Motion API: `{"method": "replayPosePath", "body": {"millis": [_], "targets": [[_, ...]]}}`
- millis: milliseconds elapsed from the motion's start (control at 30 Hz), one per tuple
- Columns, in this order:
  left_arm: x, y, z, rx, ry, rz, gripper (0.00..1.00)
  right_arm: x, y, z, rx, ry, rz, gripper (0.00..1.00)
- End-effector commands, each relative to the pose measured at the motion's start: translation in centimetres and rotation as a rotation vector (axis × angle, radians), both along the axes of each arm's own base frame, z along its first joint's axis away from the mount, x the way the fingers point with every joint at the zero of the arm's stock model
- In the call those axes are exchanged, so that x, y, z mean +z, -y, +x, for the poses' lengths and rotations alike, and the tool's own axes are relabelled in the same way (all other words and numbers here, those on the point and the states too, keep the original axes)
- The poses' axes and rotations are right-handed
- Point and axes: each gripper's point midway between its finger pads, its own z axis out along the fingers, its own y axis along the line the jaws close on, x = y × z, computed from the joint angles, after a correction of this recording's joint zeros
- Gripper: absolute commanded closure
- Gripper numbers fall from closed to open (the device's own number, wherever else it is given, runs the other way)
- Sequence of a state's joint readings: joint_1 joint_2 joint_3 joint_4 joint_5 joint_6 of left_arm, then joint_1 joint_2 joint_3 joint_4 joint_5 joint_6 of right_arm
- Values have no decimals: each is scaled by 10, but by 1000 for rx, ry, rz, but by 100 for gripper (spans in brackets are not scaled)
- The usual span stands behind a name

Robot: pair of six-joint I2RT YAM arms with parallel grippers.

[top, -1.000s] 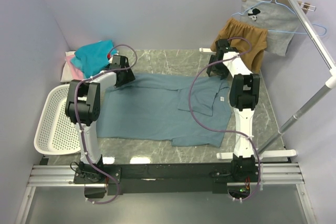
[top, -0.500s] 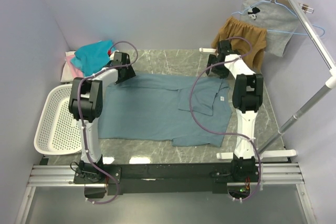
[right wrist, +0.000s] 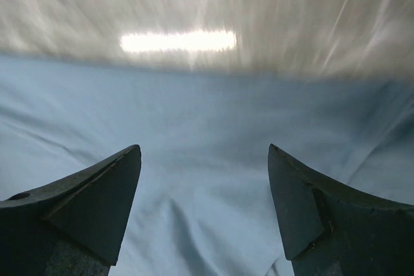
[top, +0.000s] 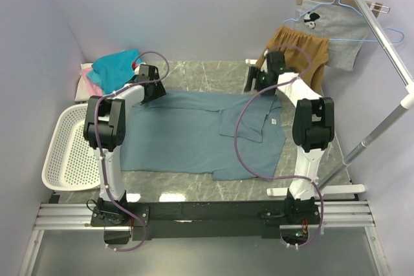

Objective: Fold and stack the t-shirts
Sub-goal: Fold the flattened tshirt in 1/3 of the way

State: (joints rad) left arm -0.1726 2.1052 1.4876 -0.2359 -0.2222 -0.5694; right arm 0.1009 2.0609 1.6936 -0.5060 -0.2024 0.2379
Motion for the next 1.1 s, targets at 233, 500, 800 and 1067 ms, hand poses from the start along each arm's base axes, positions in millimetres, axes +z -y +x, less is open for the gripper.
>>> {"method": "replayPosePath", "body": {"millis": [233, 500, 800, 1067], "targets": [[11, 14, -9, -17, 4, -39, 21, -72, 23, -52, -129, -257, -109, 15], [3, 25, -25, -46, -27, -81, 20, -74, 61, -45, -224, -343, -304, 0], [16, 33, -33, -76, -20, -98, 17, -64, 68, -4, -222, -348, -368, 0], [44, 36, -27, -110, 78, -108, 15, -1, 48, 44, -185, 7, -264, 0]]}}
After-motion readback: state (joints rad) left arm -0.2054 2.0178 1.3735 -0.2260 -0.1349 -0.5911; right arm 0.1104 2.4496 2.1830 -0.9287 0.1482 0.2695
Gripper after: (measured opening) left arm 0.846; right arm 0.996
